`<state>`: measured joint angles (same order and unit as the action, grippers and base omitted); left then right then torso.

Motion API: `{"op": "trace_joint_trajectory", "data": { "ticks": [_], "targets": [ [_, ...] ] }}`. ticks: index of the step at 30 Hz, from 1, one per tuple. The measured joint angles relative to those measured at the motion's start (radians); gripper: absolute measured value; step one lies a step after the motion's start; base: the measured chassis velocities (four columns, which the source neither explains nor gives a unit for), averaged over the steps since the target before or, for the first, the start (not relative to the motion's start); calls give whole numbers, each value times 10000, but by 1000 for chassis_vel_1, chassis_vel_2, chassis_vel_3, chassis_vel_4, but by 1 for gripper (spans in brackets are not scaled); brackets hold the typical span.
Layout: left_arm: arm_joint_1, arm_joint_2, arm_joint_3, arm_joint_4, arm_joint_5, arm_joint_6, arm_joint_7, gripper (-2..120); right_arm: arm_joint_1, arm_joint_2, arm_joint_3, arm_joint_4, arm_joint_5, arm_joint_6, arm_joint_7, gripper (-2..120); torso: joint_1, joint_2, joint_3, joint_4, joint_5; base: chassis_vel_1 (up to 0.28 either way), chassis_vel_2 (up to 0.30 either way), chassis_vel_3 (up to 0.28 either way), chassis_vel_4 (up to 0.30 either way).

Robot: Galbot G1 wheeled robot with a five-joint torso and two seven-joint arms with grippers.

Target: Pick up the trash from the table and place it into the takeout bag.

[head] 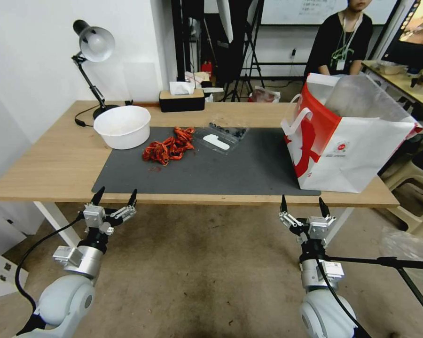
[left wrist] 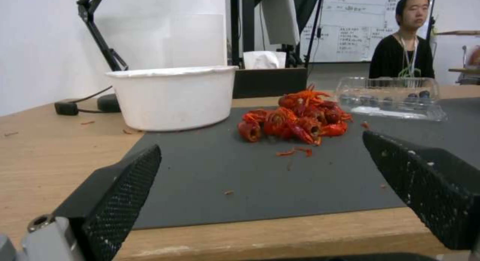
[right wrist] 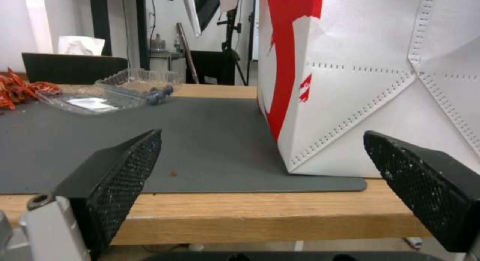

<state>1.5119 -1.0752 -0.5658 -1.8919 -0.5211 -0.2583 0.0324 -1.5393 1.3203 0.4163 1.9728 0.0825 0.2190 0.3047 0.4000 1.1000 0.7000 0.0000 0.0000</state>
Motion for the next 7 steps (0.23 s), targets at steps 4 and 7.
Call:
{"op": "trace_joint_trajectory", "data": {
  "ticks": [4,7],
  "targets": [
    [-2,2,4,2,0,5,3,100,3,0,0,-3,3,1,0,100,0,0,0,0,0,0,0,0,0],
    [-3,4,6,5,0,8,3,100,3,0,-1,-5,5,2,0,100,-1,0,0,0,0,0,0,0,0]
  ]
}}
